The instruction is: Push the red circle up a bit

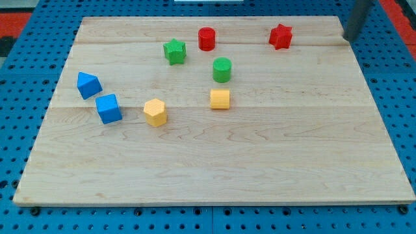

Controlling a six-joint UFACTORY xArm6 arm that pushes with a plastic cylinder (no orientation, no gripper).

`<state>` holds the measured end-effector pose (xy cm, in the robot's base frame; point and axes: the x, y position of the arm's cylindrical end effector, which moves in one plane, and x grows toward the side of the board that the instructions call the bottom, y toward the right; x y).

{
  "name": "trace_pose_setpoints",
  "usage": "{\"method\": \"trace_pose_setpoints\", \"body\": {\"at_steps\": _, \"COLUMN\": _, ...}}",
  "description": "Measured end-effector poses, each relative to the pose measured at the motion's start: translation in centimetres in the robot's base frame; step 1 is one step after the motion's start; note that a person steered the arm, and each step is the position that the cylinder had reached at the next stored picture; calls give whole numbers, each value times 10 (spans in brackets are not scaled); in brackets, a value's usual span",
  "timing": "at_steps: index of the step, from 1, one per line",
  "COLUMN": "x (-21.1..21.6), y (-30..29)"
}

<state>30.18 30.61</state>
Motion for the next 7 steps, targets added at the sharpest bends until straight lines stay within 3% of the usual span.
{"method": "trace_pose_setpoints", "body": {"at_steps": 1, "x": 67, "y": -17}}
{"method": "trace_pose_setpoints", "body": {"at_steps": 2, "x": 79, "y": -29}}
{"method": "trace_pose_setpoints", "body": {"at_steps": 3, "x": 79, "y": -35}}
{"method": "trace_pose_setpoints", "body": {"at_steps": 4, "x": 67, "y": -95}}
{"method": "trace_pose_setpoints", "body": {"at_steps": 5, "x": 22, "y": -113}}
{"method": "trace_pose_setpoints", "body": {"at_steps": 7, "x": 15, "y": -272}}
